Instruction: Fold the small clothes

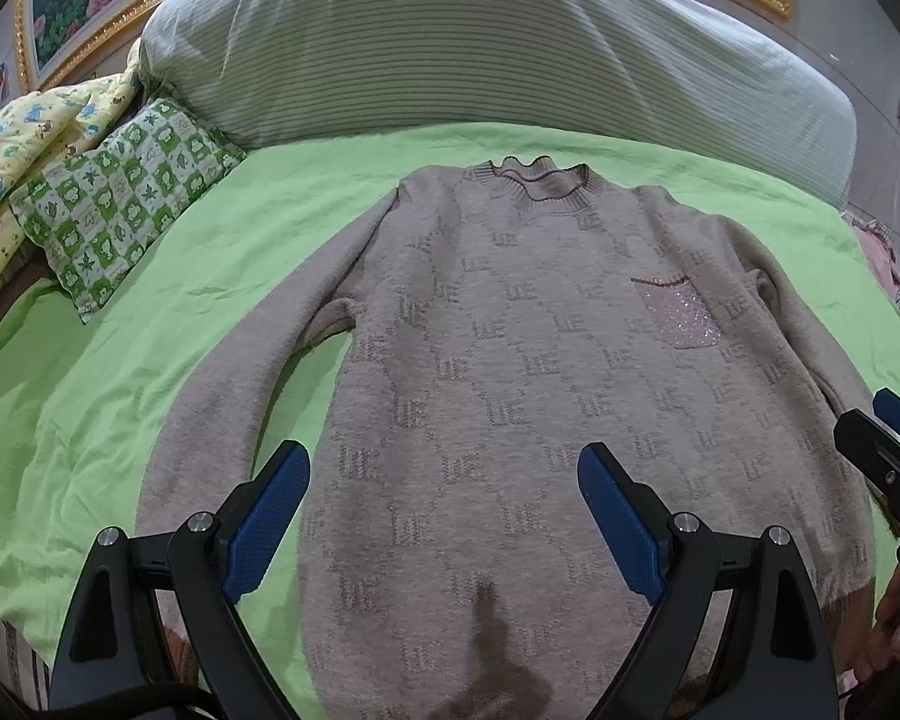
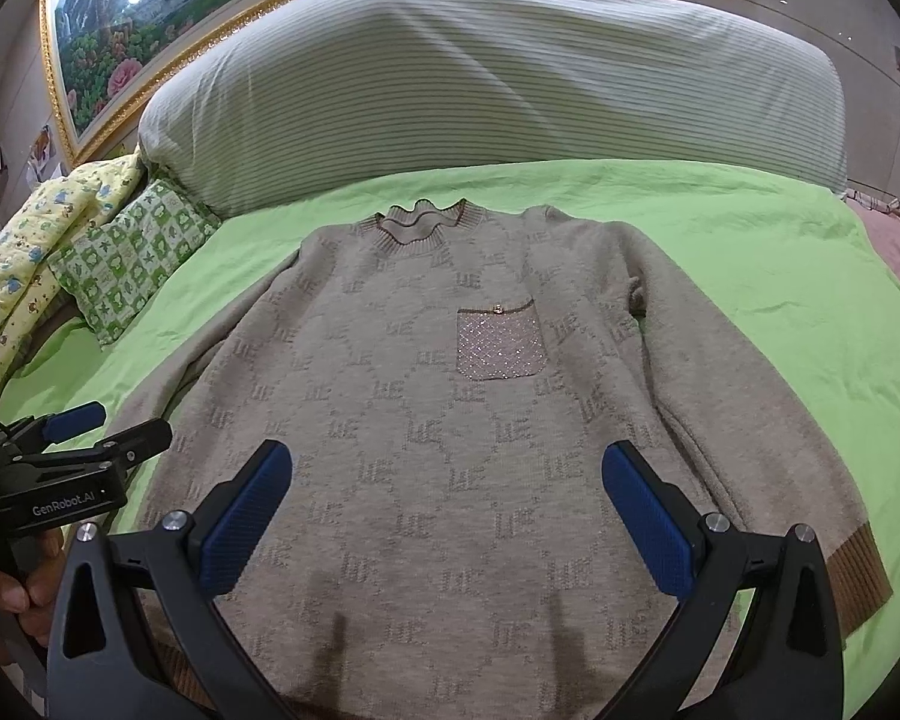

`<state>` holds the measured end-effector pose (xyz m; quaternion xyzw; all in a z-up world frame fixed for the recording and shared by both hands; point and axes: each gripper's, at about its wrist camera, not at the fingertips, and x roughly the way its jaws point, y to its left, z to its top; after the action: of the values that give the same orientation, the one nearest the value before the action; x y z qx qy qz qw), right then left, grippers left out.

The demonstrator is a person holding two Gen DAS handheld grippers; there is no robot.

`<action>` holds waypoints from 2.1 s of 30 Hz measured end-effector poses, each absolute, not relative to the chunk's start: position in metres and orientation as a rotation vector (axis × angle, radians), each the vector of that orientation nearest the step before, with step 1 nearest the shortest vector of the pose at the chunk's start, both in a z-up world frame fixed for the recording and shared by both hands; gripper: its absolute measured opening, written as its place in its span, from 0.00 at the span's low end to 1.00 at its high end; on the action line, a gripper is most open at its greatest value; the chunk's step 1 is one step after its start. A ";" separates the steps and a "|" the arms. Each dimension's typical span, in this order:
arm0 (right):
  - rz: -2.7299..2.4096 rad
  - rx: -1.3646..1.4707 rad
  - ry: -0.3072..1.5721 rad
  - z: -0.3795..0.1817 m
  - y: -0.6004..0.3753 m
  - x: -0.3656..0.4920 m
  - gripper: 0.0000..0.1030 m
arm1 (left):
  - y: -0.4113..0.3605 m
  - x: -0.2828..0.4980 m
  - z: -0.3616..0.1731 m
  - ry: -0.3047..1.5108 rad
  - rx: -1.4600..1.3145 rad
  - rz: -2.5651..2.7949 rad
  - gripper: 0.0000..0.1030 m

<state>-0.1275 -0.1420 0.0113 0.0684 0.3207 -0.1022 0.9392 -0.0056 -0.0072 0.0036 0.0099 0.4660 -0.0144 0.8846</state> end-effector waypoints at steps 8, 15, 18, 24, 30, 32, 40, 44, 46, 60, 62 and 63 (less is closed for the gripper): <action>-0.211 0.141 0.658 0.011 -0.141 -0.126 1.00 | -0.009 -0.006 0.004 0.958 0.046 -0.023 0.89; -0.214 0.139 0.658 0.010 -0.140 -0.127 1.00 | -0.009 -0.004 0.002 0.949 0.065 -0.006 0.89; -0.214 0.144 0.666 0.009 -0.142 -0.128 1.00 | -0.008 -0.002 0.001 0.956 0.068 -0.006 0.89; -0.302 0.175 0.698 0.007 -0.173 -0.153 0.99 | -0.006 0.001 -0.001 0.966 0.037 -0.027 0.89; -0.444 0.376 0.775 -0.006 -0.240 -0.210 0.84 | -0.012 0.012 -0.010 1.000 0.016 -0.045 0.89; -0.481 0.469 0.791 -0.014 -0.256 -0.228 0.76 | -0.018 0.016 -0.013 1.007 0.020 -0.058 0.89; -0.498 0.879 0.705 -0.049 -0.300 -0.249 0.72 | -0.049 0.044 -0.021 1.017 0.093 -0.085 0.89; -0.519 1.074 0.638 -0.062 -0.310 -0.243 0.72 | -0.060 0.051 -0.023 1.017 0.098 -0.111 0.89; -0.540 1.140 0.599 -0.061 -0.314 -0.243 0.72 | -0.064 0.055 -0.024 1.017 0.105 -0.117 0.89; -0.974 0.677 0.337 0.074 -0.466 -0.225 0.08 | -0.060 0.107 -0.053 1.076 0.077 -0.066 0.89; -0.980 0.603 0.254 0.117 -0.482 -0.207 0.08 | -0.059 0.112 -0.060 1.094 0.076 -0.063 0.89; -0.936 0.577 0.218 0.137 -0.482 -0.187 0.08 | -0.057 0.115 -0.062 1.105 0.069 -0.062 0.89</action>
<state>-0.1873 -0.4824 0.1370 0.2735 0.1034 -0.4438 0.8471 0.1148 -0.0572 -0.0624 0.0329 0.5245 -0.0294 0.8502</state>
